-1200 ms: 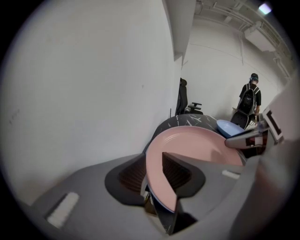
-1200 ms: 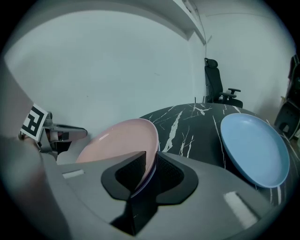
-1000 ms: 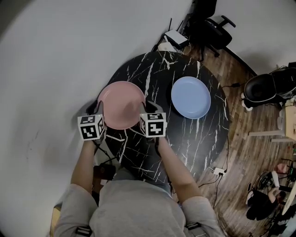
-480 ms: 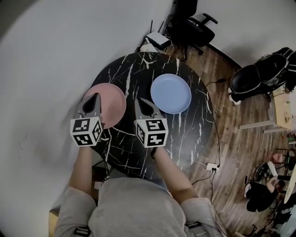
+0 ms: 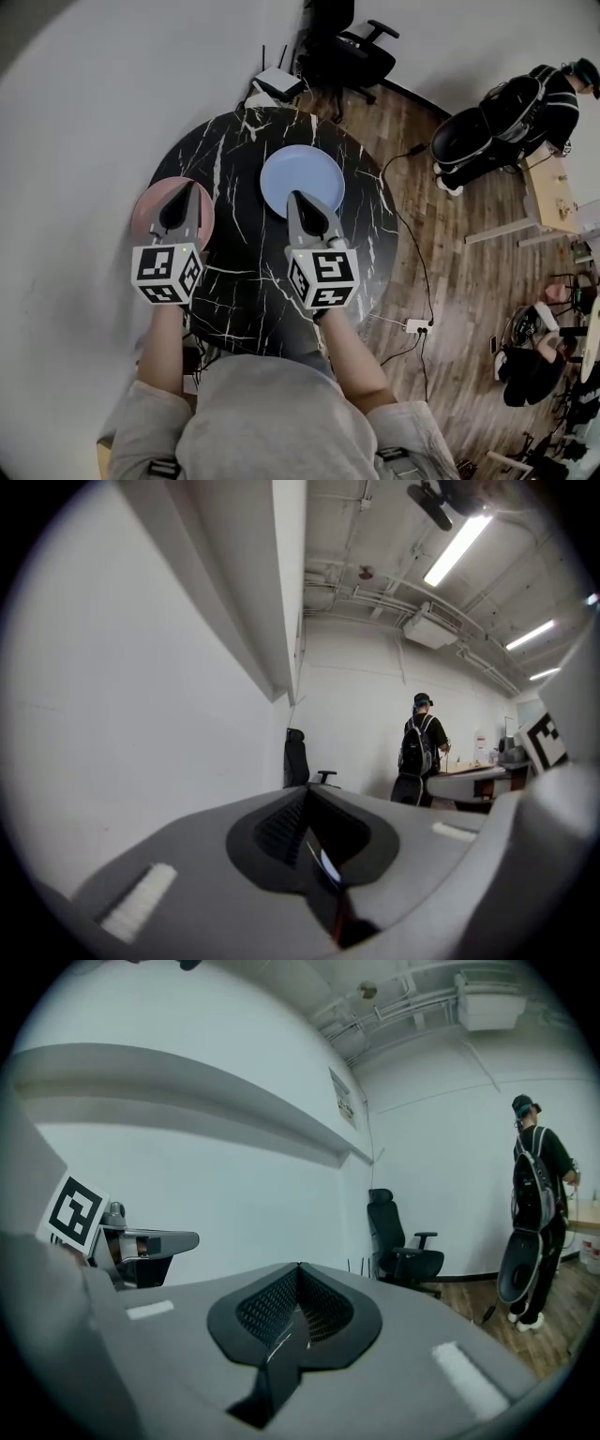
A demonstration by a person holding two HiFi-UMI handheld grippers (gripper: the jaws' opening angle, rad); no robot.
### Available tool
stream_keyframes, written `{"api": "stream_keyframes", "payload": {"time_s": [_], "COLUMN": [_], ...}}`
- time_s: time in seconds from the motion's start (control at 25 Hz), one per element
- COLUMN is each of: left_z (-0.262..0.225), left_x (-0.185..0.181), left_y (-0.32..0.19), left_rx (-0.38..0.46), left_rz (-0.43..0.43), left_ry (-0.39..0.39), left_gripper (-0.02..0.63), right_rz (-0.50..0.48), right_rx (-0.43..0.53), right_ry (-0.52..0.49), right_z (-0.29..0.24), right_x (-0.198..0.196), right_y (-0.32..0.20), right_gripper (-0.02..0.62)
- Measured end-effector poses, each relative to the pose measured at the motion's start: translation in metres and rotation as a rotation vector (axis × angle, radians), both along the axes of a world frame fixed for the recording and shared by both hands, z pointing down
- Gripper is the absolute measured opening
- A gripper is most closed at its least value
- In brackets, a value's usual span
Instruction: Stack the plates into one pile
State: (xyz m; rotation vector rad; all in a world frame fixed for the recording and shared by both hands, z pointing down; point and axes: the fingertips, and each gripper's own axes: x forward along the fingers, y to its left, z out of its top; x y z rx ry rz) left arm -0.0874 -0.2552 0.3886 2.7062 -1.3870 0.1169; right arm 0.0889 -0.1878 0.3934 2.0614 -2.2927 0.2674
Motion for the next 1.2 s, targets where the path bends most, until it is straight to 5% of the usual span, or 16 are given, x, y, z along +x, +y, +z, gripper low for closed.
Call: {"api": "stream_keyframes", "payload": {"time_s": [0.76, 1.2], "left_z": [-0.045, 0.013], "left_x": [0.102, 0.129], "left_y": [0.04, 0.037], "left_rx": [0.11, -0.08], "left_rz": [0.044, -0.018], "left_ry": [0.053, 0.041], "left_gripper": [0.059, 0.06], "right_rz": [0.117, 0.024], "right_rx": [0.105, -0.104], "right_ry": [0.007, -0.046], "right_z": [-0.037, 0.014], "right_x": [0.133, 0.169], "right_y": [0.053, 0.035], "right_gripper": [0.003, 0.003]}}
